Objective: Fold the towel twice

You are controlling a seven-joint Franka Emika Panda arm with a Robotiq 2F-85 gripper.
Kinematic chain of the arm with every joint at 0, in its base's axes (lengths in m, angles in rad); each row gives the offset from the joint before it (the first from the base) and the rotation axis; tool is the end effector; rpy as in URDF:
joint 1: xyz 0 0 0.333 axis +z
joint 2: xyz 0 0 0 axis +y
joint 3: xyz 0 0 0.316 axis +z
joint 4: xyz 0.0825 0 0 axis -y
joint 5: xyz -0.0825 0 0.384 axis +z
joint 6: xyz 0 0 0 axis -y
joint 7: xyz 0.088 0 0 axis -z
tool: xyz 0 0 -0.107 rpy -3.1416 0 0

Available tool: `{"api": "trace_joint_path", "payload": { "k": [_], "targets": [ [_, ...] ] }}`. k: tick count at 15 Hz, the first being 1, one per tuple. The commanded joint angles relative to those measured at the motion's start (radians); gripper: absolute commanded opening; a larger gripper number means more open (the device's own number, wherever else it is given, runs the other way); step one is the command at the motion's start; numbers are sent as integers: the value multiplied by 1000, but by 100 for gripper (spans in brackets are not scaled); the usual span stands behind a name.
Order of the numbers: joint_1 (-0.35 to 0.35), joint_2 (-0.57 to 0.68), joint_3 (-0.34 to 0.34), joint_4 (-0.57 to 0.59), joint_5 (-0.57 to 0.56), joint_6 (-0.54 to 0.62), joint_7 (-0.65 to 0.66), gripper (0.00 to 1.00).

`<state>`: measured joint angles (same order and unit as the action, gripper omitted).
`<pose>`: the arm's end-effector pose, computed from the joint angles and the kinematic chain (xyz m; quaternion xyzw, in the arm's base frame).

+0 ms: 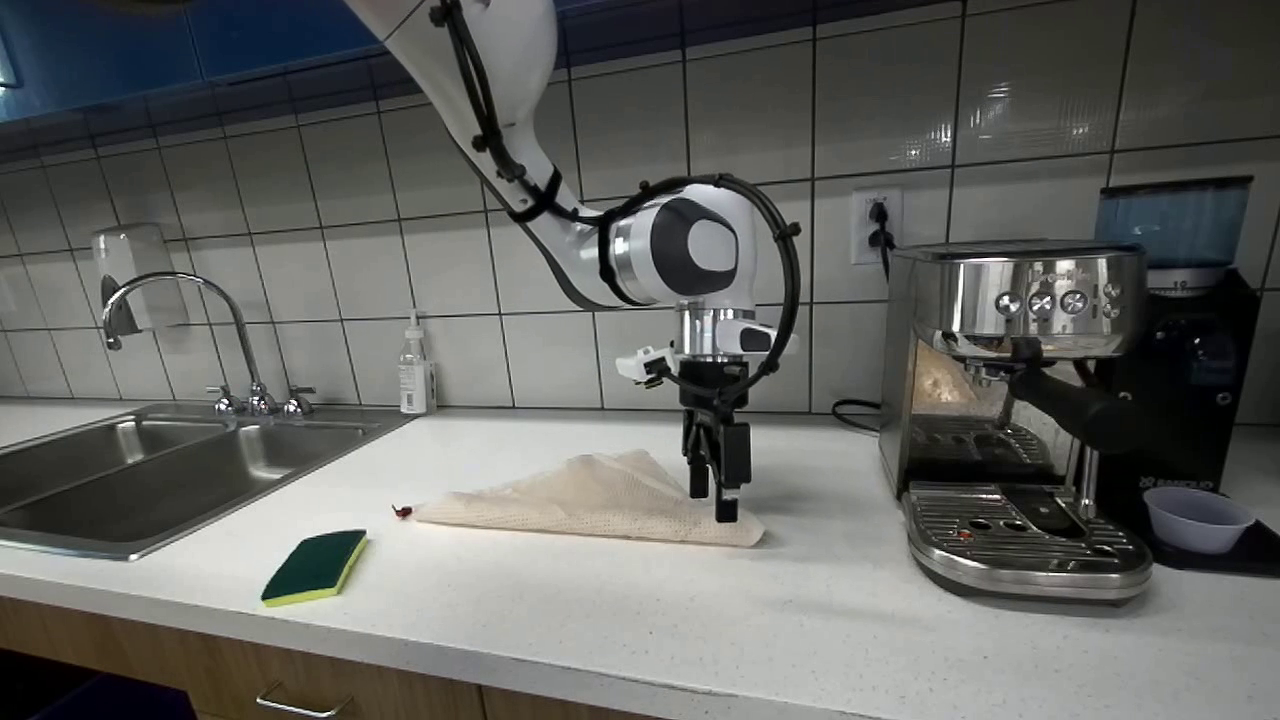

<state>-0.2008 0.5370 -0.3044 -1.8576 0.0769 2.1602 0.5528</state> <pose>0.5457 -0.2886 0.2256 0.8512 -0.5121 -0.1023 0.0516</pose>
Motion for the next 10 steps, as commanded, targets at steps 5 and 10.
{"api": "trace_joint_path", "payload": {
  "k": [5, 10],
  "targets": [
    [-37, 49, -9, 55, 54, -13, 26, 100],
    [-47, 67, -9, 84, 76, -17, 35, 100]
  ]
}}
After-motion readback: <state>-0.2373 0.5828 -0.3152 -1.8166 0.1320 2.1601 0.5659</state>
